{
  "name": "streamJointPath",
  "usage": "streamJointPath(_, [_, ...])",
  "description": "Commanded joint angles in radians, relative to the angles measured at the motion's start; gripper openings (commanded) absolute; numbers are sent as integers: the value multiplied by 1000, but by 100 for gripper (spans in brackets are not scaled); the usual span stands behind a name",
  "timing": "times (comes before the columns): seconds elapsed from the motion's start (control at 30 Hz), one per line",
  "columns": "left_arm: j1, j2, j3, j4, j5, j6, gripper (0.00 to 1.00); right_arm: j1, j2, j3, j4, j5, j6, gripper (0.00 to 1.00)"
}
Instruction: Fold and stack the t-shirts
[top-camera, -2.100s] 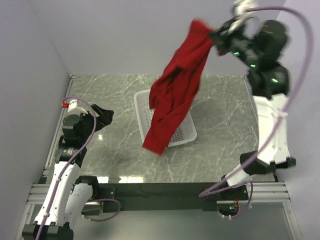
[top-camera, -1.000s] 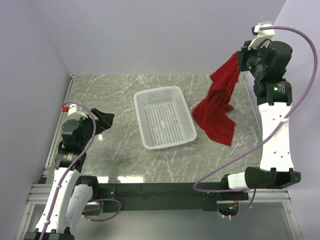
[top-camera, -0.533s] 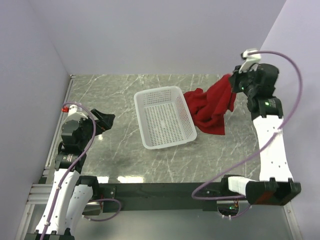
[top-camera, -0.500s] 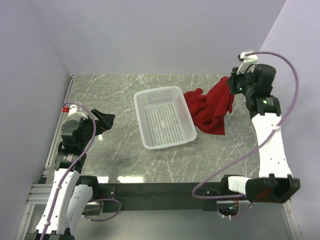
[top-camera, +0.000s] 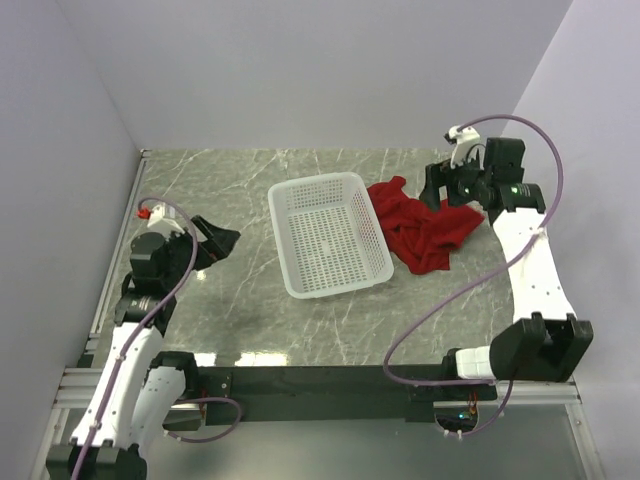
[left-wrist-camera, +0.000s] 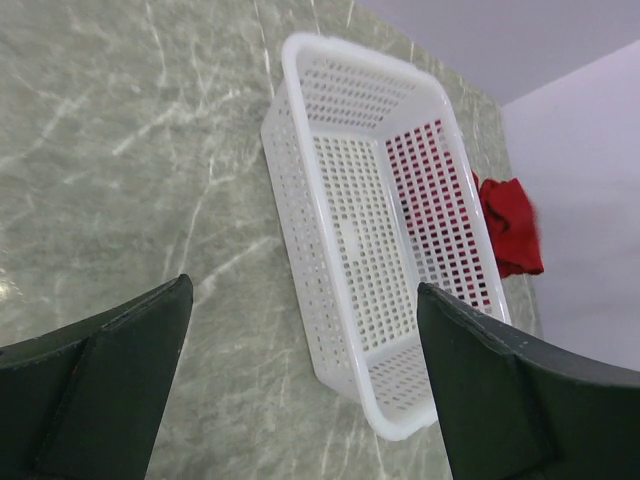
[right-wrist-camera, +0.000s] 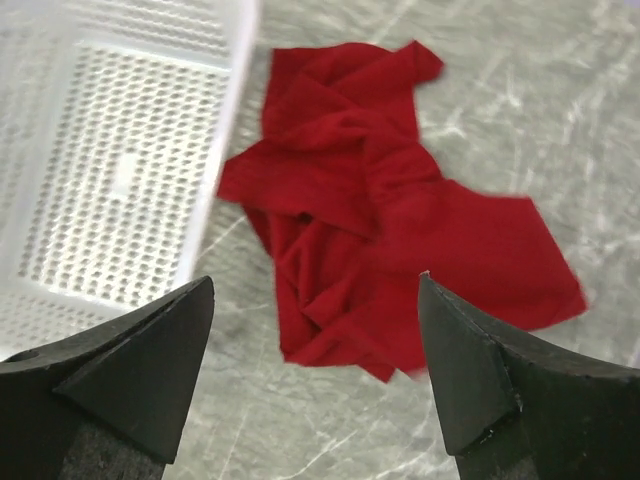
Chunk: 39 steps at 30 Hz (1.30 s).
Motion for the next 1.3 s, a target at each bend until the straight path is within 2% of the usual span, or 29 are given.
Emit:
streamJointPath(0.0, [-15, 75, -2, 52, 96, -47, 99, -5, -80, -98, 26, -109, -51, 88])
streamJointPath(0.1, [-53, 150, 30, 36, 87, -44, 99, -5, -100, -226, 25, -270, -59, 86])
streamJointPath(0.13, [-66, 187, 40, 30, 78, -43, 99, -5, -105, -299, 29, -381, -59, 85])
streamJointPath(0.23, [-118, 262, 76, 26, 38, -44, 97, -5, -148, -448, 86, -500, -59, 85])
streamJointPath(0.4, [-231, 394, 147, 30, -63, -75, 93, -6, -200, -525, 137, -476, -66, 85])
streamJointPath(0.53, [-344, 575, 237, -5, -183, -128, 88, -12, -209, -534, 155, -491, -60, 85])
streamJointPath(0.63, [-423, 692, 340, -94, -281, -150, 86, -19, -206, -540, 169, -490, -53, 85])
streamJointPath(0.77, [-481, 812, 463, -243, -479, -164, 82, -26, -208, -540, 177, -495, -46, 85])
streamJointPath(0.87, [-500, 887, 517, -293, -513, -158, 67, -37, -211, -543, 178, -501, -43, 85])
streamJointPath(0.9, [-503, 899, 523, -284, -513, -155, 54, -37, -212, -543, 180, -501, -42, 85])
streamJointPath(0.97, [-503, 924, 526, -267, -508, -138, 36, -43, -211, -542, 181, -502, -40, 85])
streamJointPath(1.0, [-503, 930, 535, -267, -525, -132, 21, -43, -212, -542, 180, -502, -40, 85])
streamJointPath(1.07, [-503, 936, 544, -273, -548, -98, 11, -46, -215, -542, 178, -505, -40, 85])
streamJointPath(1.1, [-501, 934, 553, -278, -594, -84, 1, -49, -214, -542, 175, -504, -37, 85])
streamJointPath(1.2, [-480, 912, 549, -275, -640, 2, 1, -54, -215, -542, 175, -510, -39, 85])
streamJointPath(1.27, [-416, 892, 540, -258, -637, 111, 1, -57, -215, -540, 174, -511, -39, 85])
